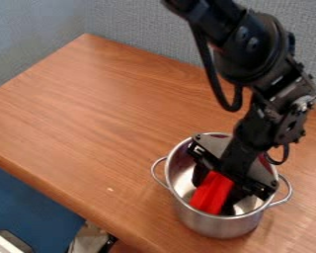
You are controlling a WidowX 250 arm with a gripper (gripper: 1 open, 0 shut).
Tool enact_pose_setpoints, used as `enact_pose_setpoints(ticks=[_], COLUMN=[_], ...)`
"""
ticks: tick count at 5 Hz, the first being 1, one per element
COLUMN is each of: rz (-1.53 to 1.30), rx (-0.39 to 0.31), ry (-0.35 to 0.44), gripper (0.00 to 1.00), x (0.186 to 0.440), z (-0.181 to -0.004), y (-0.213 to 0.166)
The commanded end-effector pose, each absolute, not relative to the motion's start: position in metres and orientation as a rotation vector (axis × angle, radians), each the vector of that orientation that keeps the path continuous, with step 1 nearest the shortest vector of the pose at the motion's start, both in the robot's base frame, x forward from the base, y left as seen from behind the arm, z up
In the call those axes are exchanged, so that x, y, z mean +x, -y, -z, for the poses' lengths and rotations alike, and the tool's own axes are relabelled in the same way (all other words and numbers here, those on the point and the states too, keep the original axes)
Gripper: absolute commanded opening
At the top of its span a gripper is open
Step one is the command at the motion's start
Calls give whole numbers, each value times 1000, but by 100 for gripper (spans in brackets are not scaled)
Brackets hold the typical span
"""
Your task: Move the red object from the metal pot to the table
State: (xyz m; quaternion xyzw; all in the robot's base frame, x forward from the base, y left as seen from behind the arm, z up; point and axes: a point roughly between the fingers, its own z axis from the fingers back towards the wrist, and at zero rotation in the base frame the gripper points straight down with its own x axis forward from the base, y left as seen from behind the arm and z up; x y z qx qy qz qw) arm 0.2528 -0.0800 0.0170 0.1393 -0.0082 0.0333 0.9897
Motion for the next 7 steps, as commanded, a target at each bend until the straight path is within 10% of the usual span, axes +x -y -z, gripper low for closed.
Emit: enact_pose_setpoints(ticks=[1, 7], rz=[-151, -391], rx=[300, 315], ry=[-8, -328], gripper=[0, 0], x=[242, 198], z=[-17, -54], y=[70, 77])
